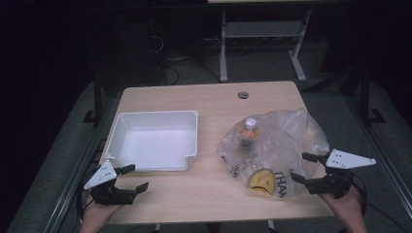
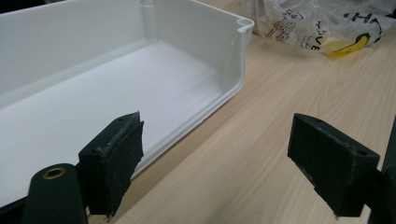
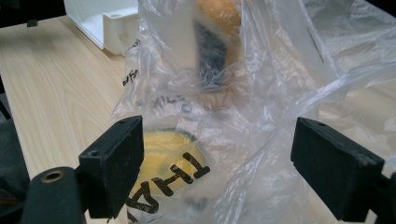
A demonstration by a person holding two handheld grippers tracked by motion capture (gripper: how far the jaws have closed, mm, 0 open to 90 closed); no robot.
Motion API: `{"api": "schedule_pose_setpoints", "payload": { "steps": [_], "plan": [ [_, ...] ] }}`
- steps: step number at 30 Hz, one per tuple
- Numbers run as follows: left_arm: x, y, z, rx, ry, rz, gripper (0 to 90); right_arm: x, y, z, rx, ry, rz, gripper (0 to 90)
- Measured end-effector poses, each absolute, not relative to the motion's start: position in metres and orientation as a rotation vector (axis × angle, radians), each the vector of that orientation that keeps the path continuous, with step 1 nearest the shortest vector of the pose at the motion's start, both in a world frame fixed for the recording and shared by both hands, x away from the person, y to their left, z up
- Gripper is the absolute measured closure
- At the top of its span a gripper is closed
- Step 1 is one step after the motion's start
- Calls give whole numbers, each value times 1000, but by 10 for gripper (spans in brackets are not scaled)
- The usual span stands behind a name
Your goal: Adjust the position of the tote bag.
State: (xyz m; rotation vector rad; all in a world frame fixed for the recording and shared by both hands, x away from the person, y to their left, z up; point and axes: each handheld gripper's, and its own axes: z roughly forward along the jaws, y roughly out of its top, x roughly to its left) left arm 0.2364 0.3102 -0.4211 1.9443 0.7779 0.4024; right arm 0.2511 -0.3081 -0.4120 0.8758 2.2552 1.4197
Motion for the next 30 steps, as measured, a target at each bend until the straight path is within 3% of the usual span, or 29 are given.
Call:
{"api": "schedule_pose_setpoints", "payload": {
  "steps": [30],
  "plan": [
    [249, 285, -414, 1962, 726, 411, 176, 246, -311, -407, 854, 2241, 1429, 166]
  ]
}}
